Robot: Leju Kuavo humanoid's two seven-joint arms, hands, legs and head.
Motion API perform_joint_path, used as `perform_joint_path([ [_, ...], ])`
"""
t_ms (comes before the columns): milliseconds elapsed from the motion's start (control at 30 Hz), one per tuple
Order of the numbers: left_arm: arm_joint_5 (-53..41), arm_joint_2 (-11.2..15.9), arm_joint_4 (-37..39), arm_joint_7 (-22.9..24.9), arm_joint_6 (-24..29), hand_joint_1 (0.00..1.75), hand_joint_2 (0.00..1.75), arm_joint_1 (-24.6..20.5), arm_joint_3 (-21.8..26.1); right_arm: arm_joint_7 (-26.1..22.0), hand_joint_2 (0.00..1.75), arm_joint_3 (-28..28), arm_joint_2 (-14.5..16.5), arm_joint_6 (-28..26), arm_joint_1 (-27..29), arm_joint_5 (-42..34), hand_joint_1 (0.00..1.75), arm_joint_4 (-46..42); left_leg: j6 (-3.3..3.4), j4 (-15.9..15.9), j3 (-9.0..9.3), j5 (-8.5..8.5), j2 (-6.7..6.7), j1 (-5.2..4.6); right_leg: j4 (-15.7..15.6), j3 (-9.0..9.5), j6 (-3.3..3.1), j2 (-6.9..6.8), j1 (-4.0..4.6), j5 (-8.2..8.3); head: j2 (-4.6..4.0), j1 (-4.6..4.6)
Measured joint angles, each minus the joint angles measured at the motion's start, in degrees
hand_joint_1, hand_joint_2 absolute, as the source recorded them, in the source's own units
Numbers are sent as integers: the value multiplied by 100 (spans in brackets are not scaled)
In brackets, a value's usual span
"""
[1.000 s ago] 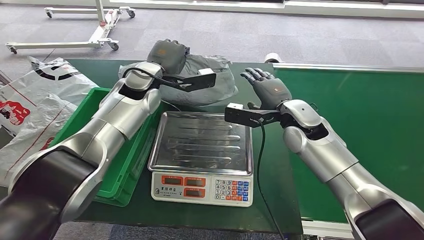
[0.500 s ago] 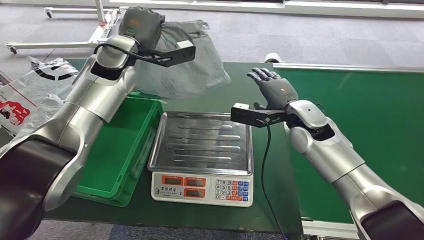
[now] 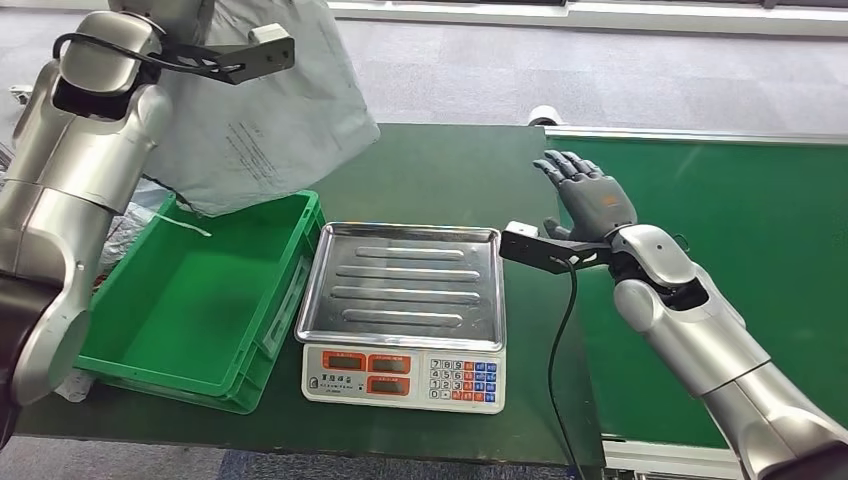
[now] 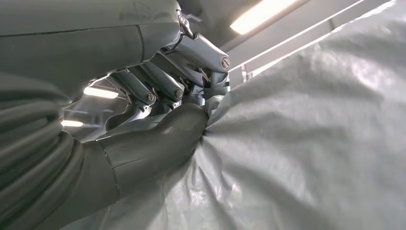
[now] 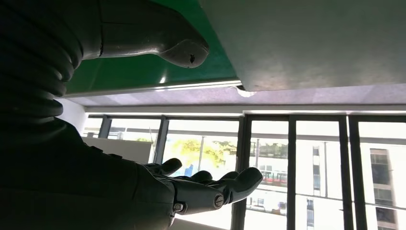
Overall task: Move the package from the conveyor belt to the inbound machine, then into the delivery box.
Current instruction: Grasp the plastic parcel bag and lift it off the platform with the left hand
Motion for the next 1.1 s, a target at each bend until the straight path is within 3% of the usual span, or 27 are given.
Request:
perform_joint_path([
  [367, 276, 829, -311, -189, -162, 175, 175, 108, 18, -60, 175, -197, -222, 3, 128, 4, 0, -145, -1, 0, -5, 1, 4, 0, 1, -2, 0, -1, -1, 1, 0, 1],
  [600, 738, 1669, -896, -374, -392, 175, 175, 569, 18, -81, 175, -335, -486, 23, 225, -50, 0, -251, -1, 0, -9, 0, 10, 1, 0, -14, -1, 6, 2, 0, 0, 0],
  [800, 785, 1779, -978, -380, -424, 175, 175, 633, 16, -87, 175, -350, -516, 23, 233, -53, 0, -268, -2, -1, -11, 0, 8, 1, 0, -14, -1, 2, 2, 0, 0, 1],
  [833, 920, 1915, -1072, -396, -511, 175, 175, 740, 16, -89, 175, -363, -544, 22, 250, -78, 0, -293, -2, -2, -10, 0, 10, 1, 0, -14, -1, 4, 1, 0, 0, 1],
  [933, 1884, 2822, -1767, -518, -1170, 175, 175, 1661, 21, -49, 175, -499, -809, -2, 432, -189, 0, -466, -2, -6, -11, 0, 18, 0, 0, -19, -2, 16, 0, -1, 0, 0],
  [1000, 2301, 3251, -2195, -534, -1524, 175, 175, 2149, 45, -33, 175, -605, -951, -24, 531, -205, 0, -564, -2, -6, -18, -1, 17, 0, 0, -26, -3, 16, 1, -2, 0, 0],
  [1033, 2444, 3406, -2369, -532, -1680, 171, 175, 2308, 67, -32, 175, -657, -991, -31, 563, -205, 0, -606, -2, -6, -22, -1, 16, 0, 0, -29, -3, 15, 1, -2, 0, 1],
  [1067, 2600, 3544, -2535, -539, -1855, 127, 175, 2449, 97, -29, 175, -706, -1020, -35, 589, -201, 0, -644, -2, -6, -25, -1, 16, 0, 0, -31, -3, 14, 1, -2, 0, 1],
  [1100, 2794, 3684, -2697, -555, -2049, 83, 131, 2591, 135, -24, 175, -748, -1037, -34, 609, -187, 0, -678, -2, -6, -27, -2, 17, 0, 0, -32, -3, 15, 1, -2, 0, 1],
])
